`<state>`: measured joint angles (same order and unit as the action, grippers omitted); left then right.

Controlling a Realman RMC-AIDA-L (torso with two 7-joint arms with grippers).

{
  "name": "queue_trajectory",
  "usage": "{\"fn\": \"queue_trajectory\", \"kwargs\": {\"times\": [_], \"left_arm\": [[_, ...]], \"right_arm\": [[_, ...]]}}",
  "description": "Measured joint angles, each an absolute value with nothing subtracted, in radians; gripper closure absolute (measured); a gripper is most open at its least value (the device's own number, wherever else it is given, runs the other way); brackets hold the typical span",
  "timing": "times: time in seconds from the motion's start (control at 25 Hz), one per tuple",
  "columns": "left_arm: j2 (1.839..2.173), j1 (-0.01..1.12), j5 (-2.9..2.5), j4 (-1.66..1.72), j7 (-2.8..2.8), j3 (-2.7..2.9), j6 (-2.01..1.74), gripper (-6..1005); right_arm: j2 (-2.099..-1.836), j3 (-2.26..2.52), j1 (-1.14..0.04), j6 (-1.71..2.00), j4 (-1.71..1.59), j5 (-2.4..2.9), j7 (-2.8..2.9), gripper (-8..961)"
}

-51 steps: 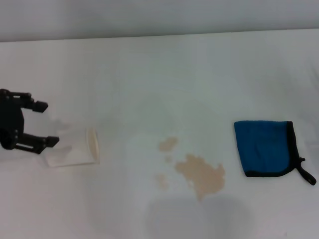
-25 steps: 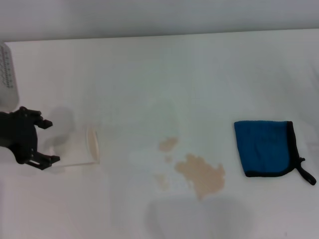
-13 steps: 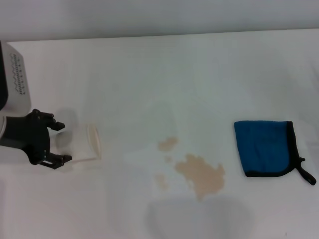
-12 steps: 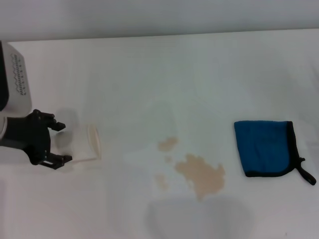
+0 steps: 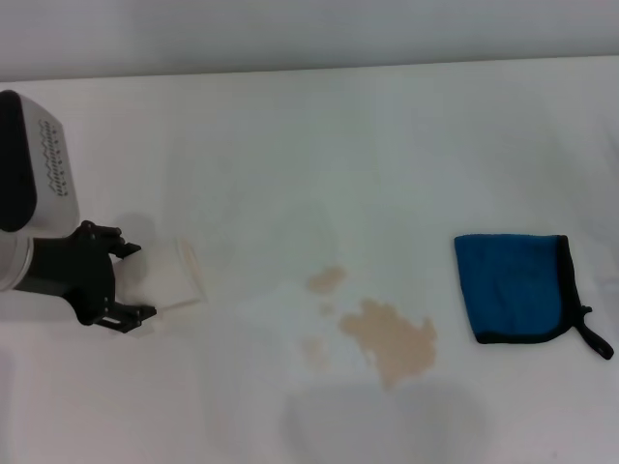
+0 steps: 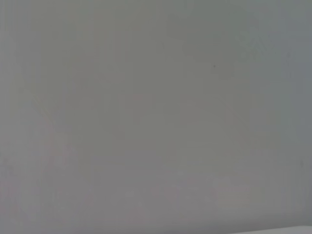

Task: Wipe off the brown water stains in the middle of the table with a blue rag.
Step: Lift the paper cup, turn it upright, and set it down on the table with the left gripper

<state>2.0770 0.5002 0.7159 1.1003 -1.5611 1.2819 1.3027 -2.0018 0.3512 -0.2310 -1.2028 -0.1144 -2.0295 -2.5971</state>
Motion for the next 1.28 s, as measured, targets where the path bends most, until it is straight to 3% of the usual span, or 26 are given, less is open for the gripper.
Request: {"fn": "queue_trajectory", "kwargs": {"times": [1.04,1.28], "left_arm": [[2.077,0.500,0.730,1.074,-1.554,1.292,1.274,254],[2.077,0.498,0.742,1.086,-1.560,1.292,1.273,308]], "right_arm": [[-2.000,0.374,-0.227,-1.211,-0.117,-2.029,-2.597,85],[-2.000,0.374,-0.227,-1.212,-0.117,-2.029,-2.597,85]]}}
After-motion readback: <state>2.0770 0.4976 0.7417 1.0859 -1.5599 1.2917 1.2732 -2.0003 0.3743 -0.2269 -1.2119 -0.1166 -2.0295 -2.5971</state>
